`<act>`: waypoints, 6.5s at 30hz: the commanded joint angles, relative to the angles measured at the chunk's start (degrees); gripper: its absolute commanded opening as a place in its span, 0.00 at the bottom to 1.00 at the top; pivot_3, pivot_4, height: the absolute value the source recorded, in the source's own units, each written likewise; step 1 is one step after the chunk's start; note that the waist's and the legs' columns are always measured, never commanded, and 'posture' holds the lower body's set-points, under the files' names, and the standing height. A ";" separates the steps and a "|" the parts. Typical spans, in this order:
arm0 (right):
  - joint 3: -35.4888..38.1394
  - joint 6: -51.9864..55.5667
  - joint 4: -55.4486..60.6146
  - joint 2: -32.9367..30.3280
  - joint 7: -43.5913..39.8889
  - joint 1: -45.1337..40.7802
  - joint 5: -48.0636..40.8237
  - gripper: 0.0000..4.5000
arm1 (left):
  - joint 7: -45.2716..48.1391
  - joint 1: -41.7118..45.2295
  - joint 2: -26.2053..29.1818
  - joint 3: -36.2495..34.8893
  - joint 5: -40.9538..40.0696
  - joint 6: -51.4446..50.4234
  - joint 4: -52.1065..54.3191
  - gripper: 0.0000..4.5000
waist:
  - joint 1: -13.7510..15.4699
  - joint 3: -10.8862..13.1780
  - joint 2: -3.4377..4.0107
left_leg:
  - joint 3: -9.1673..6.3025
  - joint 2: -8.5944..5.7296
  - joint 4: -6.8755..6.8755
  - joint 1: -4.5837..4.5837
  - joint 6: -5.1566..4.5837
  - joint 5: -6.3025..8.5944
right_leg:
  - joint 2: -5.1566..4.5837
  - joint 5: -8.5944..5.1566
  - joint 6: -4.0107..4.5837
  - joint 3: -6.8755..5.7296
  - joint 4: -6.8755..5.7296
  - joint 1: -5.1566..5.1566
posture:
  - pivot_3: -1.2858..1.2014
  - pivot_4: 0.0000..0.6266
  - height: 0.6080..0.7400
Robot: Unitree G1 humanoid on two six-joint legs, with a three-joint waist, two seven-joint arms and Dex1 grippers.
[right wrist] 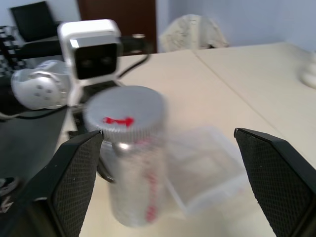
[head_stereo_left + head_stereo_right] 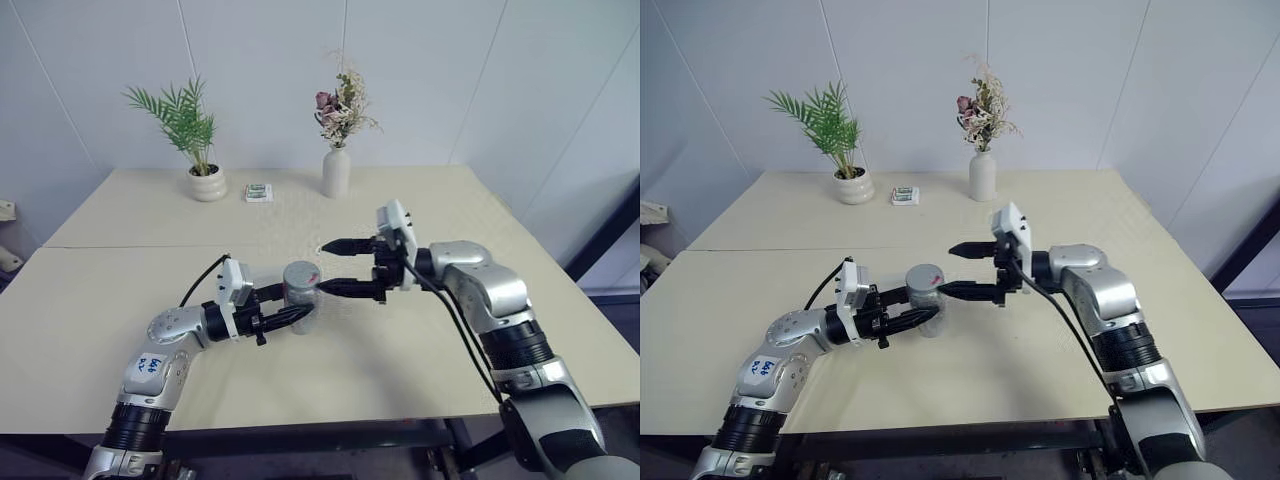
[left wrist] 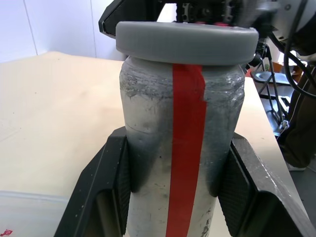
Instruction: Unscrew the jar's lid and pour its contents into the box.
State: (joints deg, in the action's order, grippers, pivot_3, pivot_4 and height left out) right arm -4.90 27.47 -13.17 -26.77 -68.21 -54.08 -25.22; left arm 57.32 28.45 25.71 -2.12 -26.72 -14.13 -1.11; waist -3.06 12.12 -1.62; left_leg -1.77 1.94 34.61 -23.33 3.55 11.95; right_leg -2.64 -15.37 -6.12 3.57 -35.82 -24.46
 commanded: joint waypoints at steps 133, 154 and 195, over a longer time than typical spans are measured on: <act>0.77 2.19 -0.27 -1.68 -0.02 -2.11 -0.85 0.99 | -1.69 0.73 -2.64 -0.09 -0.73 2.33 0.44 0.43 | -0.09 0.03 0.03 | 0.06 0.01 0.03 -0.04 0.00 0.00 | 0.03 0.02 -0.04 0.07 0.06 -0.03 | 0.52 0.24 1.00; -1.36 7.60 4.77 2.80 -0.80 -3.07 -3.31 0.99 | -1.73 0.66 -3.07 -0.02 -0.72 2.61 0.00 0.43 | -0.10 0.03 0.03 | 0.06 0.01 0.03 -0.03 0.00 0.00 | 0.03 0.02 -0.04 0.07 0.04 -0.03 | 0.52 0.24 1.00; 5.28 18.59 5.95 9.44 2.87 -6.01 -12.76 0.56 | -1.95 0.20 -2.84 -0.02 -0.79 2.04 0.86 0.43 | -0.08 0.04 0.04 | 0.05 0.01 0.04 -0.04 0.00 0.00 | 0.02 0.02 -0.05 0.08 -0.01 -0.03 | 0.52 0.24 1.00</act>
State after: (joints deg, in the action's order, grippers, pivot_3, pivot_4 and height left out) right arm -2.61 44.01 -10.64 -17.51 -66.04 -57.68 -34.06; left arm 55.12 28.65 22.74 -1.96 -26.97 -12.45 -2.28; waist -3.15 12.16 -1.58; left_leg -1.72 1.95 34.65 -23.37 3.55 11.95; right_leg -2.62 -15.34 -6.17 3.65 -35.84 -24.49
